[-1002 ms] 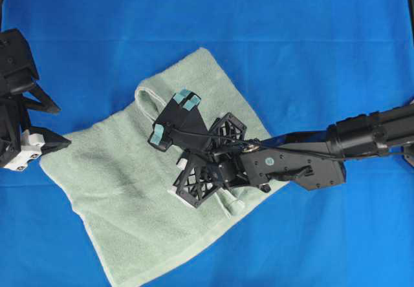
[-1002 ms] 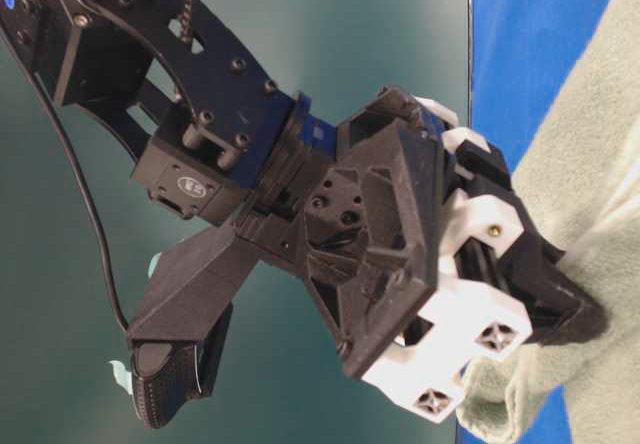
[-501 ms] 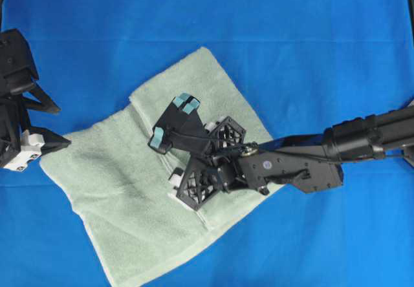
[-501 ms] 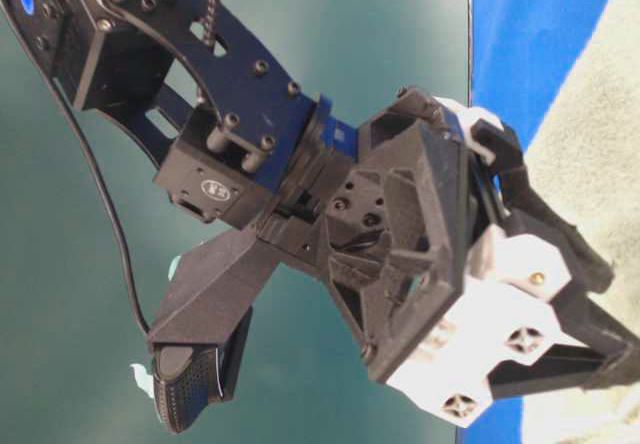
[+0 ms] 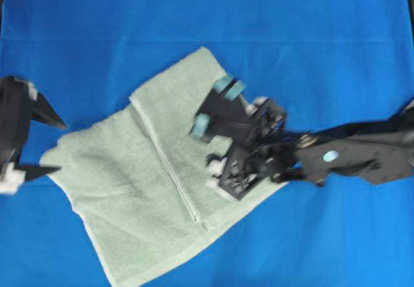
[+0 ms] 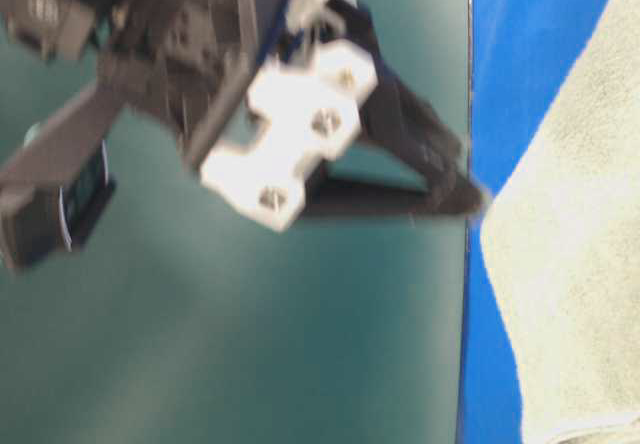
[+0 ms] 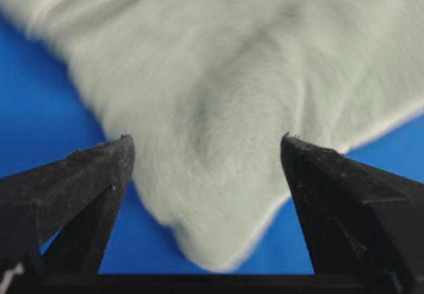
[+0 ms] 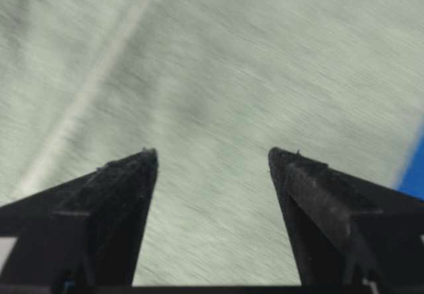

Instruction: Fold a bath towel.

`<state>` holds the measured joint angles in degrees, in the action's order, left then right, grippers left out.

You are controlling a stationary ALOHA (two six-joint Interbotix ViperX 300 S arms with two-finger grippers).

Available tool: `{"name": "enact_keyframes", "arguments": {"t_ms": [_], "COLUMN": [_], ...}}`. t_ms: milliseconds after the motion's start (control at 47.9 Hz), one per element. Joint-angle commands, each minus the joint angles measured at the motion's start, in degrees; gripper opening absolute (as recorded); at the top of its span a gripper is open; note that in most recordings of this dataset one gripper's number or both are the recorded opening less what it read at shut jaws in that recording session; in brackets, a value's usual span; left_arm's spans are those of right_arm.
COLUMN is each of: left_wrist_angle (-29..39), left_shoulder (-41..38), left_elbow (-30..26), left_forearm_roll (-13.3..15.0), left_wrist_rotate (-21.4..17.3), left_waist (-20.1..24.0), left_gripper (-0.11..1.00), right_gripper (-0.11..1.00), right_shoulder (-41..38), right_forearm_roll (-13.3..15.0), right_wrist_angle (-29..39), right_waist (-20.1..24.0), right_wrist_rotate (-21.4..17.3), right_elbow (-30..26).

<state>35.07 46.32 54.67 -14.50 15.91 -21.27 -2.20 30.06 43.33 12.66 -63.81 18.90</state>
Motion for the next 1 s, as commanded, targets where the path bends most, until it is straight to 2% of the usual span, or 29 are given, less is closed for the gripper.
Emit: {"name": "enact_keyframes", "arguments": {"t_ms": [0, 125, 188, 230, 334, 459, 605, 689, 814, 981], "left_wrist_angle": [-2.20, -4.83, -5.80, -6.33, -7.21, -7.29, -9.76, -12.04, -16.00, -23.12], "left_shoulder": [-0.44, -0.70, -1.14, -1.76, -4.57, -9.58, -19.16, -24.79, -32.34, -40.61], "left_elbow": [-0.88, -1.05, -1.32, -1.49, -1.93, -2.90, -3.34, -3.25, -4.04, -4.83], "left_forearm_roll": [-0.26, 0.09, 0.18, 0.26, 0.26, 0.62, 1.85, 2.90, 2.99, 3.08], "left_wrist_rotate": [-9.76, -25.40, -29.97, -31.29, -31.38, -31.20, -30.50, -28.83, -26.02, -24.43], "left_waist": [-3.43, -7.65, -9.40, -10.55, -12.39, -12.57, -13.01, -13.62, -14.94, -15.82], "left_gripper": [0.85, 0.85, 0.85, 0.85, 0.85, 0.83, 0.82, 0.82, 0.82, 0.82], "right_gripper": [0.67, 0.67, 0.67, 0.67, 0.67, 0.67, 0.67, 0.67, 0.67, 0.67], "right_shoulder": [3.87, 6.86, 8.00, 8.96, 10.55, 11.78, 12.13, 12.22, 12.66, 13.27], "right_forearm_roll": [0.35, 0.35, 0.35, 0.35, 0.35, 0.35, 0.44, 0.79, 1.14, 1.23], "right_wrist_angle": [-0.97, -2.20, -2.20, -2.29, -2.20, -2.20, -2.20, -2.02, -1.85, -1.85], "right_waist": [-0.53, -1.58, -2.11, -2.55, -3.60, -5.10, -5.80, -5.89, -5.98, -6.24], "right_wrist_rotate": [0.00, -0.18, -0.44, -0.53, -0.62, -0.62, -0.18, -0.18, -0.18, -0.26], "right_elbow": [2.29, 6.42, 8.09, 9.32, 11.25, 12.66, 13.10, 13.27, 13.80, 14.85]}}
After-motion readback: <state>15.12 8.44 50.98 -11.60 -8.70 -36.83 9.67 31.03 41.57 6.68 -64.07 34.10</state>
